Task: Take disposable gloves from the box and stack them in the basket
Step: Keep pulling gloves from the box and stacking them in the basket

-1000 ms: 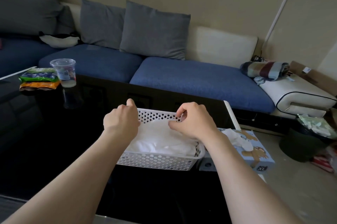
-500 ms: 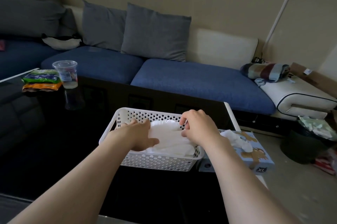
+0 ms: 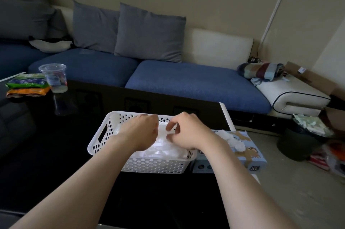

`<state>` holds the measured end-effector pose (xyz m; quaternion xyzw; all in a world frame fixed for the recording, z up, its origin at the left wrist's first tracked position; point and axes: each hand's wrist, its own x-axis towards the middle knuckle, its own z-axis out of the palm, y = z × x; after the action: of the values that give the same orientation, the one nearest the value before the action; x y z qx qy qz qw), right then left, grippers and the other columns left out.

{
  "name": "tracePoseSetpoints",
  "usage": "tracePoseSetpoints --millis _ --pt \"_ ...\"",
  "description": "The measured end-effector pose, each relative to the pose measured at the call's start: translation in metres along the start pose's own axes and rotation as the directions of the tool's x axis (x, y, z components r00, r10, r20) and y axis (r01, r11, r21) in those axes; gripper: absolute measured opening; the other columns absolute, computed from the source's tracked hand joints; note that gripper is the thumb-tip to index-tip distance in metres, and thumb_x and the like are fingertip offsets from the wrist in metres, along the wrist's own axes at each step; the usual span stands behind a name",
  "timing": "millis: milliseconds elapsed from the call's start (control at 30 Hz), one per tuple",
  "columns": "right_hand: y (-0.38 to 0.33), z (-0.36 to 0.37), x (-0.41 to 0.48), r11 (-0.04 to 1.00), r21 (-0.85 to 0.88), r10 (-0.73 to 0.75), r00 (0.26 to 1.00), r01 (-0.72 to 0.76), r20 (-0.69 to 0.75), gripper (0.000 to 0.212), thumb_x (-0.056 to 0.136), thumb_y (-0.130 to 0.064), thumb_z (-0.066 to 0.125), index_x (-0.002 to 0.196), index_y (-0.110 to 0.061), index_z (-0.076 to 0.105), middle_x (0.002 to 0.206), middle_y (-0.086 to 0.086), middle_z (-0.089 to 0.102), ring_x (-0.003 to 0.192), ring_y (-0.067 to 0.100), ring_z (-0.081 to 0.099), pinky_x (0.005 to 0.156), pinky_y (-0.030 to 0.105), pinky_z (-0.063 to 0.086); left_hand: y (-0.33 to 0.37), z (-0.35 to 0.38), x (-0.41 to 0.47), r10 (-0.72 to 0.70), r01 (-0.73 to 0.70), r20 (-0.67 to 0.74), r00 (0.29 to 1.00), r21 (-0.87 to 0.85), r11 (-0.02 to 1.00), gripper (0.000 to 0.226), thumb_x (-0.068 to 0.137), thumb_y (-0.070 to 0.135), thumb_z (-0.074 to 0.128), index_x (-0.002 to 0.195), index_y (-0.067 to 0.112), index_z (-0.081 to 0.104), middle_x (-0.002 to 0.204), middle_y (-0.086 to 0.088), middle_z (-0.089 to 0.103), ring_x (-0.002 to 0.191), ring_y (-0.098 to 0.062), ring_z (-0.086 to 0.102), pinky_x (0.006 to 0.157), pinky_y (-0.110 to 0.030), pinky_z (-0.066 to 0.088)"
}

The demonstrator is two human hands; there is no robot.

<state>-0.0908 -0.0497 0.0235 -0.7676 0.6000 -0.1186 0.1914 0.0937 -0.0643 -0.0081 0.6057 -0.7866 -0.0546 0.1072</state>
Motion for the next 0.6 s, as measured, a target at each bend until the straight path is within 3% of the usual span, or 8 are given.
tracePoseSetpoints --millis 100,200,267,333,400,467,600 --pt "0.009 -0.011 -0.008 0.995 0.076 0.077 0.979 -0.063 -0.191 0.021 0.1 -0.014 0.066 0.113 -0.022 0.08 0.113 -0.001 0.072 0.094 0.015 0.07 0.074 0.029 0.057 0.016 -0.002 0.002 0.033 -0.041 -0.128 0.991 -0.058 0.997 0.013 0.104 0.028 0.049 0.104 0.024 0.062 0.092 0.006 0.065 0.075 -0.017 0.063 0.061 -0.033 0.054" --pt "0.03 -0.021 -0.016 0.971 -0.005 0.221 0.907 -0.238 -0.357 0.021 0.091 -0.004 0.066 0.1 -0.016 0.081 0.102 0.005 0.077 0.091 0.021 0.072 0.081 0.04 0.064 0.03 0.001 0.004 0.082 -0.11 -0.163 0.983 -0.171 0.979 0.013 0.102 0.027 0.052 0.104 0.024 0.064 0.089 0.009 0.065 0.076 -0.015 0.064 0.068 -0.04 0.06" --pt "0.044 -0.029 -0.022 0.931 -0.026 0.322 0.851 -0.365 -0.415 0.024 0.087 -0.009 0.07 0.111 -0.011 0.074 0.106 0.01 0.073 0.098 0.028 0.069 0.079 0.04 0.061 0.04 0.004 0.006 0.114 -0.153 -0.182 0.977 -0.222 0.963 0.013 0.102 0.026 0.053 0.105 0.024 0.065 0.092 0.009 0.065 0.081 -0.013 0.064 0.073 -0.041 0.06" --pt "0.058 -0.038 -0.028 0.888 0.0 0.422 0.814 -0.461 -0.399 0.041 0.086 -0.018 0.074 0.124 -0.012 0.061 0.113 0.01 0.064 0.104 0.032 0.063 0.08 0.037 0.055 0.051 0.007 0.008 0.164 -0.213 -0.204 0.965 -0.251 0.944 0.013 0.101 0.024 0.053 0.104 0.024 0.066 0.094 0.009 0.065 0.085 -0.012 0.062 0.077 -0.04 0.059" --pt "0.069 -0.044 -0.036 0.865 0.042 0.482 0.806 -0.5 -0.344 0.045 0.085 -0.019 0.074 0.125 -0.013 0.055 0.108 0.007 0.059 0.104 0.031 0.062 0.083 0.038 0.056 0.061 0.011 0.008 0.219 -0.27 -0.214 0.952 -0.247 0.931 0.013 0.1 0.022 0.055 0.104 0.025 0.067 0.095 0.01 0.064 0.094 -0.012 0.058 0.082 -0.037 0.056" --pt "0.08 -0.045 -0.043 0.862 0.064 0.498 0.815 -0.504 -0.296 0.039 0.084 -0.018 0.075 0.119 -0.014 0.058 0.096 0.001 0.056 0.097 0.026 0.065 0.081 0.037 0.06 0.07 0.015 0.009 0.264 -0.31 -0.207 0.942 -0.232 0.922 0.014 0.1 0.022 0.054 0.105 0.027 0.067 0.096 0.012 0.064 0.1 -0.012 0.056 0.086 -0.035 0.054" --pt "0.102 -0.043 -0.05 0.9 0.121 0.434 0.838 -0.419 -0.33 0.03 0.084 -0.023 0.087 0.111 -0.018 0.074 0.104 0.0 0.063 0.092 0.021 0.066 0.08 0.036 0.061 0.086 0.02 0.011 0.31 -0.342 -0.165 0.936 -0.225 0.913 0.016 0.102 0.025 0.055 0.111 0.028 0.067 0.107 0.011 0.065 0.107 -0.012 0.057 0.094 -0.035 0.051"
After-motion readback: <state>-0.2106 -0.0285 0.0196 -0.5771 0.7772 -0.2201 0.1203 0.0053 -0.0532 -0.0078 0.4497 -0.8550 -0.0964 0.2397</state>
